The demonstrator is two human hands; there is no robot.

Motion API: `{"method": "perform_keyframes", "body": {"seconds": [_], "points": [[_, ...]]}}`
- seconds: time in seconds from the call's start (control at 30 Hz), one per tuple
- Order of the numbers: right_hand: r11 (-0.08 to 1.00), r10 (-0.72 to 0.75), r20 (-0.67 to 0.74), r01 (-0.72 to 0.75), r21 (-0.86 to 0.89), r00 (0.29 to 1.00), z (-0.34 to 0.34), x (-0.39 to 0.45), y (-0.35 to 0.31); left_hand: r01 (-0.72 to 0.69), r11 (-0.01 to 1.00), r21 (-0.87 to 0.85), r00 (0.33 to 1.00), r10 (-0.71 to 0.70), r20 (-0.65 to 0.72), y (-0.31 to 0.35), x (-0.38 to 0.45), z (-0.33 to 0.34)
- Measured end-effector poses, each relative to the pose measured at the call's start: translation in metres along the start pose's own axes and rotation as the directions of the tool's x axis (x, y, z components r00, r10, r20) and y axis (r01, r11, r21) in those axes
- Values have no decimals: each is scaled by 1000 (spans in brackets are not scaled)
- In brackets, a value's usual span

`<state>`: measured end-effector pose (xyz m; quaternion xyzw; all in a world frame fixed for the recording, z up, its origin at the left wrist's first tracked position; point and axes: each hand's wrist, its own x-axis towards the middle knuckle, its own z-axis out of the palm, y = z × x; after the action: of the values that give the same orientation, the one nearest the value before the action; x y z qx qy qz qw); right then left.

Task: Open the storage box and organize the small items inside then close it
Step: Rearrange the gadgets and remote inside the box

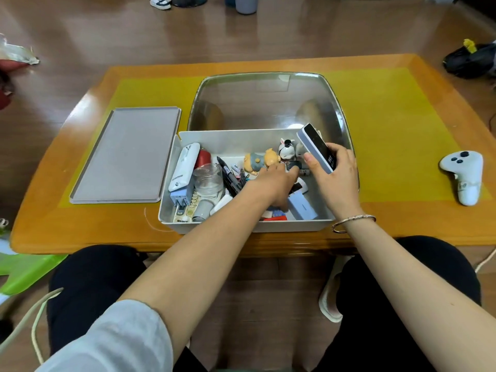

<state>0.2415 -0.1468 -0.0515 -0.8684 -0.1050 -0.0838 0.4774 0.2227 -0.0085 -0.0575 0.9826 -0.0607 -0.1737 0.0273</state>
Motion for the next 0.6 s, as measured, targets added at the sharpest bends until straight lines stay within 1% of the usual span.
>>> {"method": "perform_keyframes", "body": {"seconds": [0.1, 0.27, 0.4, 0.53, 0.6], "points": [[1000, -14, 4, 14, -28, 1000, 0, 0, 1, -53, 998, 18, 999, 52, 8, 0, 2, 0], [999, -19, 0, 19, -28, 1000, 1, -1, 1, -110, 994, -25, 992, 111, 53, -3, 2, 6], [999, -22, 1, 22, -32, 1000, 0, -1, 1, -142, 989, 26, 989, 142, 32, -2, 2, 6], [998, -33, 9, 34, -55, 999, 1, 0, 1, -169, 983, -76, 985, 171, 15, 1, -2, 8], [998, -35, 10, 36, -53, 999, 0, 0, 1, -157, 981, -111, 987, 155, -31, 0, -3, 8]]}}
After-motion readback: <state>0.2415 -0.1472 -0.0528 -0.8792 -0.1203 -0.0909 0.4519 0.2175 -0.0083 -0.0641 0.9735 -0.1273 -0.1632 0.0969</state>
